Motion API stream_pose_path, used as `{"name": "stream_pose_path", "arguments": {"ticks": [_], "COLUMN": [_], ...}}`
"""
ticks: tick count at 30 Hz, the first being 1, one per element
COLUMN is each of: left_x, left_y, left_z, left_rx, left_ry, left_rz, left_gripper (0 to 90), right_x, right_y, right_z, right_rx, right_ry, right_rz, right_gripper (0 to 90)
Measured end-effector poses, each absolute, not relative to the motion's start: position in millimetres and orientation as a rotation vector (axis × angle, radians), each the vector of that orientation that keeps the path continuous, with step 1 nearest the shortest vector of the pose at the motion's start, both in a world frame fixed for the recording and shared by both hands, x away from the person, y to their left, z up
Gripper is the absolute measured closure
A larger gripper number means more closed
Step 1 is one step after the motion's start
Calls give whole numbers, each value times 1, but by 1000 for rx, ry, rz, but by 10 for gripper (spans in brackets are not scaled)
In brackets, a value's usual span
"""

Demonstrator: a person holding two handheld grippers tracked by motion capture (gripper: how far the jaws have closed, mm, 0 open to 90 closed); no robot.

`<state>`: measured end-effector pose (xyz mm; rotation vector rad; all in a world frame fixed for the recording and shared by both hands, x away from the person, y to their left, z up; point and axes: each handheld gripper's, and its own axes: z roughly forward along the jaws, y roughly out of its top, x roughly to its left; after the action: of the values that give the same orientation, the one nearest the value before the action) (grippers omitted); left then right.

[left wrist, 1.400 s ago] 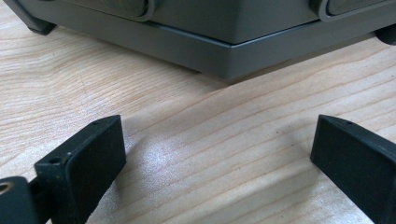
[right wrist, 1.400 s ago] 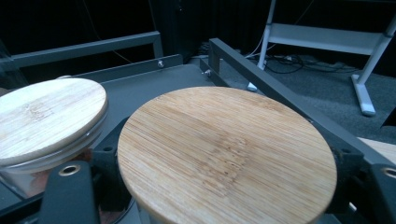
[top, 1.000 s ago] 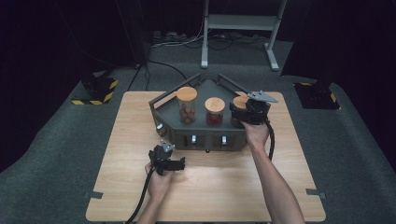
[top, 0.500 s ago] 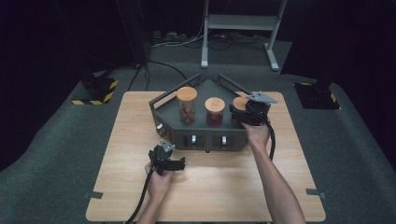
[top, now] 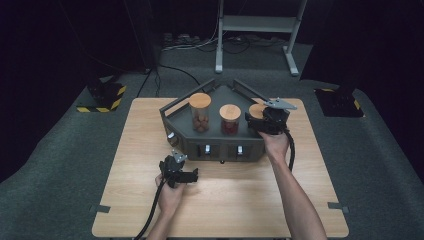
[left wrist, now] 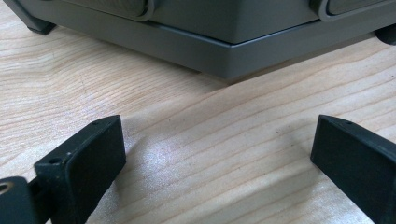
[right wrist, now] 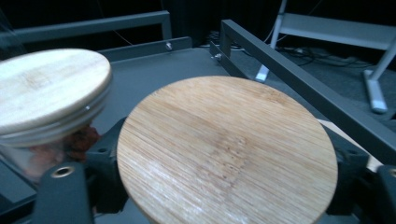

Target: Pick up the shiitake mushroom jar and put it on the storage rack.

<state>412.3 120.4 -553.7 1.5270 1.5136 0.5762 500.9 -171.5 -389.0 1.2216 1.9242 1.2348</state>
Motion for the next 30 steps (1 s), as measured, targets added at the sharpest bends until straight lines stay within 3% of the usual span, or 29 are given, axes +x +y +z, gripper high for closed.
{"name": "stream_pose_path", "arguments": {"ticks": [8, 30], "left_x": [412, 412], "left_y": [120, 120], "left_z": [-554, -554], "left_rx": [1530, 1533], "left_ry": [1513, 1513], "left_rz": [577, 575], "left_gripper": [28, 25], "right_x": [500, 492], "right_y": [-177, -183], "right_z": [-385, -377], "right_rx": [1257, 1269], "right_ry": [1938, 1949], "right_rz": [1267, 1313], "right_gripper": [115, 91]}}
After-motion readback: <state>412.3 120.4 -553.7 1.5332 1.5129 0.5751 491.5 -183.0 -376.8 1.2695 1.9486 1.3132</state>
